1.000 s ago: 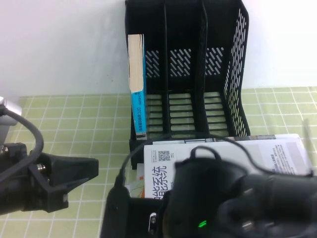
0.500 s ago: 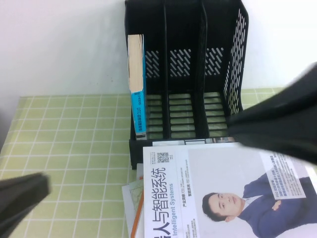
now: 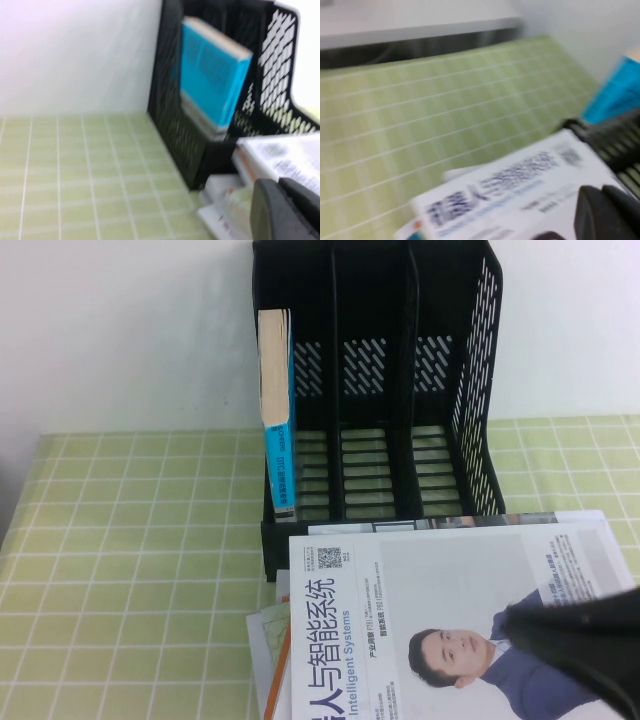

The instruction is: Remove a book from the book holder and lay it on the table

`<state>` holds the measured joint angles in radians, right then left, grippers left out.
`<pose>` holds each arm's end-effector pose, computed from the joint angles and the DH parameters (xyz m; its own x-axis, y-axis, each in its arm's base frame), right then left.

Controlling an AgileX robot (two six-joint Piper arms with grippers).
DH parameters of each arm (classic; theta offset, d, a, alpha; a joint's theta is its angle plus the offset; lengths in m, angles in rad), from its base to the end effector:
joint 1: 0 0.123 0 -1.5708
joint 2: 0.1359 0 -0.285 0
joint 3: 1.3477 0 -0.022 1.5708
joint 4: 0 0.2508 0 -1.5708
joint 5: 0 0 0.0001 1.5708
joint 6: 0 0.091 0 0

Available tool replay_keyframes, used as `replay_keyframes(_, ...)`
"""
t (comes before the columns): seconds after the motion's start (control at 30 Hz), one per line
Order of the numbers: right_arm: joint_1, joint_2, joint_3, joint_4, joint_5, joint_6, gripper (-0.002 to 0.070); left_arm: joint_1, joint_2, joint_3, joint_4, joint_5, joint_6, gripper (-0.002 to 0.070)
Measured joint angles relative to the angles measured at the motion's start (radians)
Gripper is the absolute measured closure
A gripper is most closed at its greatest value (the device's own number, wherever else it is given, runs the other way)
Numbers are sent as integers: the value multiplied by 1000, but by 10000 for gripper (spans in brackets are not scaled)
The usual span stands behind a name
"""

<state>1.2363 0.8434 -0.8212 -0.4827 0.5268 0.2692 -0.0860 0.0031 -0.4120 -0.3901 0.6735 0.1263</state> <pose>0.0762 0.1545 0.3624 0.0024 -0.4536 -0.8912 -0.8583 0.4563 -0.2346 0.0135 -0.0229 0.2888 -0.1947 -0.1623 -0.9674 0.2866 0.9338 -0.2143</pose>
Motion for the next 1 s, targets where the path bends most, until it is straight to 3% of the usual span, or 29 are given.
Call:
replay_keyframes(0.13,-101,-8,164,-314,-120,393,678,0,-1,98,4,-43,-4,678)
replay_keyframes(0.23,-181,-8,227,-446,-143,501,678,0,-1,133,8,-77,-4,678)
replay_keyframes(0.47,-254,-8,240,-663,40,536,678,0,-1,145,18,-94,-8,678)
replay_keyframes(0.7,-254,-8,240,-671,203,557,678,0,-1,145,16,-96,-8,678)
replay_keyframes(1.0,-254,-8,240,-667,215,563,678,0,-1,158,0,-107,-8,678)
